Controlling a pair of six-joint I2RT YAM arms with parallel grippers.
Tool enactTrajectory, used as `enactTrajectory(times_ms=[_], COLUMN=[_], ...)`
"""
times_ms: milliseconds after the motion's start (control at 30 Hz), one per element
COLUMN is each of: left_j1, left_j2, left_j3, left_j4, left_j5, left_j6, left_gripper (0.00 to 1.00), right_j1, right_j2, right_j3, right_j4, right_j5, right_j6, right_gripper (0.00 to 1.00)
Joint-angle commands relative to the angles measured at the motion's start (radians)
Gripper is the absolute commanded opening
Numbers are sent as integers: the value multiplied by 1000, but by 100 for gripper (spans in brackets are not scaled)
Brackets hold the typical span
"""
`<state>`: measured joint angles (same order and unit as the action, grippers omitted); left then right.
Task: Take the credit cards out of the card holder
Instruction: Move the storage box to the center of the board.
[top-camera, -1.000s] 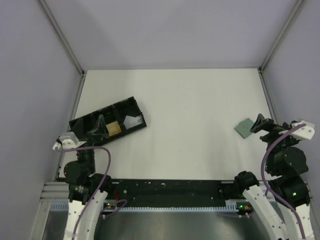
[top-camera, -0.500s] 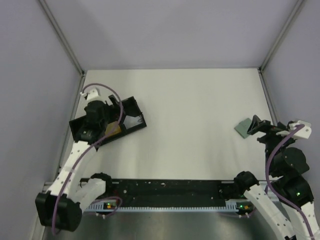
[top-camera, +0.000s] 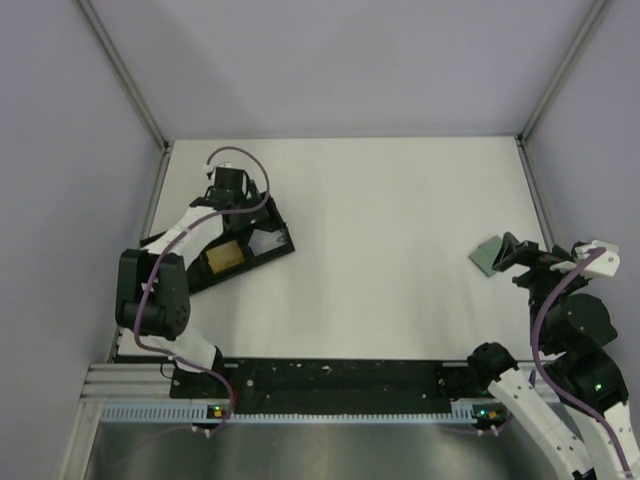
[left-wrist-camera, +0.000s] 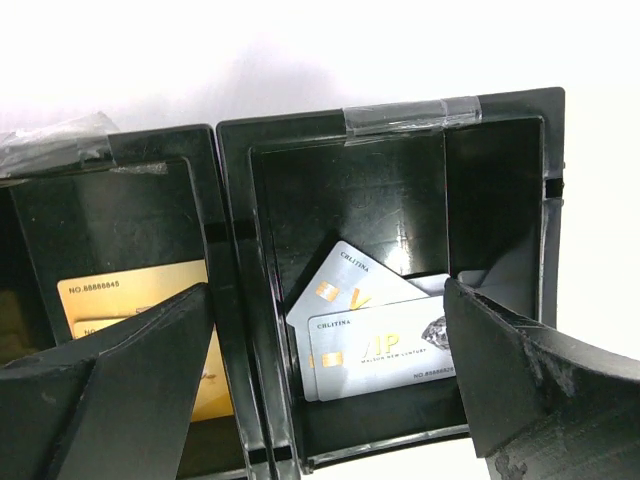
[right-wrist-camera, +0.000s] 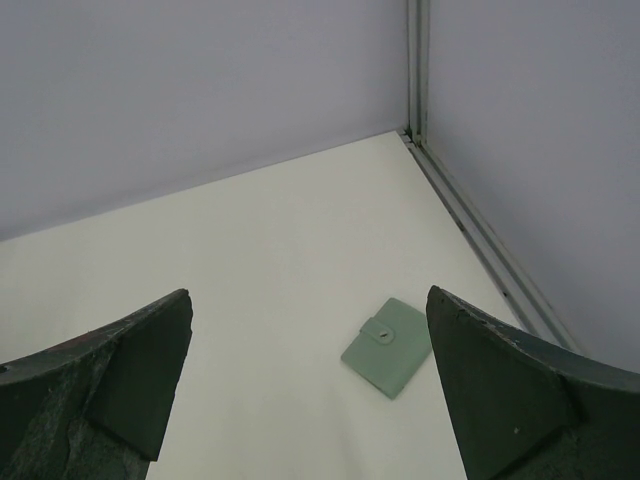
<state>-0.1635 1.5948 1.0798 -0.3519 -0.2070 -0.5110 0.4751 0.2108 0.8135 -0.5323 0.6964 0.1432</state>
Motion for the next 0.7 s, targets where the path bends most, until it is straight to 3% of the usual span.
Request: enactTrajectory(times_ms=[0, 367, 667], left_j1=[2, -174, -294], left_j2=[71, 18, -78], left_j3=[94, 2, -112], left_j4=[2, 80, 206], left_j5=[124, 299, 288], left_j6=[54, 88, -139], left_gripper=[99, 98, 98], right_j1=[13, 14, 13], right_j2=[-8, -8, -7], right_j3=[29, 21, 18], right_j4=[5, 11, 11], right_j5=[12, 5, -11], right_j6=[9, 6, 7], right_gripper=[99, 99, 99])
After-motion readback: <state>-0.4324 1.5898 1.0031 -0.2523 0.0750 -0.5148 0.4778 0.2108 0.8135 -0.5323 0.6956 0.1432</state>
